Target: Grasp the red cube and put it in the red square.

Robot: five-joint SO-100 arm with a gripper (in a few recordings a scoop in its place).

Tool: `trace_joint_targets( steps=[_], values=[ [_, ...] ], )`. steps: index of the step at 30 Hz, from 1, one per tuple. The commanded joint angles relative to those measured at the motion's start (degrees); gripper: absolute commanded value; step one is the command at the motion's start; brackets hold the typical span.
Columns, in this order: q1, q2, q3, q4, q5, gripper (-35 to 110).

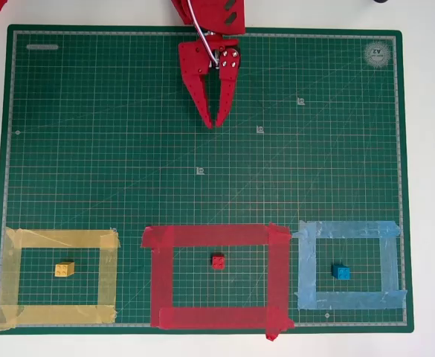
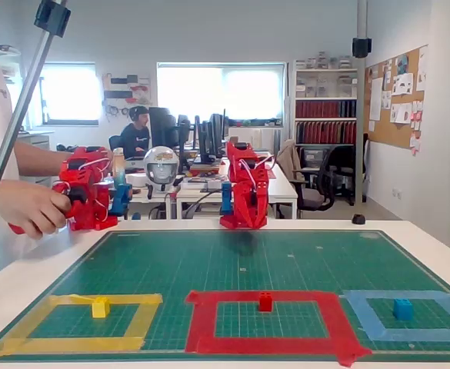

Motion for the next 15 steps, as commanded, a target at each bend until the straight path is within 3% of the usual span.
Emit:
trace_joint_targets(
  steps=[1,11,15],
  values=[
    [1.4,4.7,1.0,4.1,-1.6,1],
    [6.0,20.4,1.1,37.1,-16.5,1],
    [6.0,22.3,1.1,43.8,-18.9,1]
  ],
)
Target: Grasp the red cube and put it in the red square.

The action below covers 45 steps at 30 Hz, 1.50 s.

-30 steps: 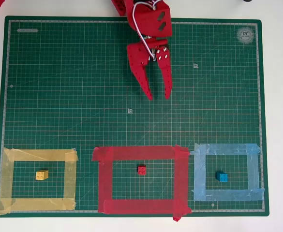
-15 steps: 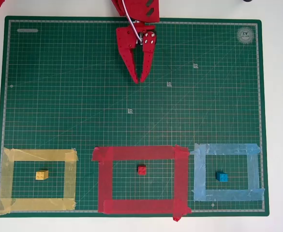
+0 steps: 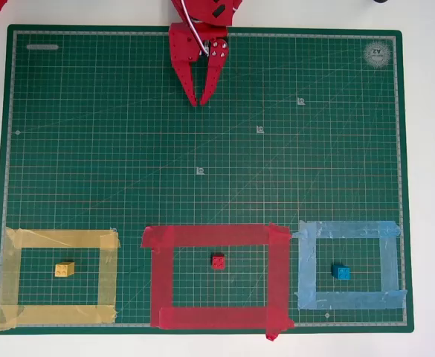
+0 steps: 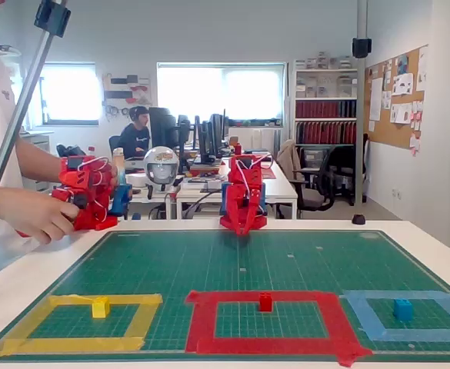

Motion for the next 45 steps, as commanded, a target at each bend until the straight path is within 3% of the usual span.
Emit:
trace_joint_targets(
  steps=[1,7,45],
  values=[
    [0.0,2.7,0.3,8.6,-3.6,1],
    [0.1,4.8,0.3,17.8,-3.7,1],
    [1.8,5.0,0.3,18.1,-2.7,2]
  ],
)
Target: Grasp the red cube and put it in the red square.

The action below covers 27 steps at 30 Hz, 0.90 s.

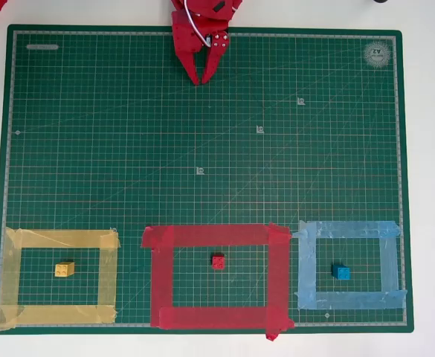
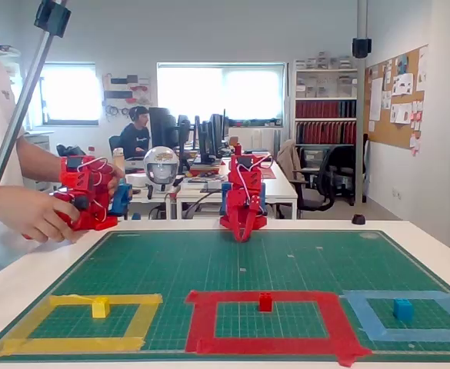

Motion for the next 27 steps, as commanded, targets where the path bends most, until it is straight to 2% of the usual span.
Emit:
trace_joint_targets(
  steps=[1,27],
  values=[
    [1.8,2.1,0.3,1.2,-0.2,2],
    [3.2,2.1,0.3,1.2,-0.2,2]
  ],
)
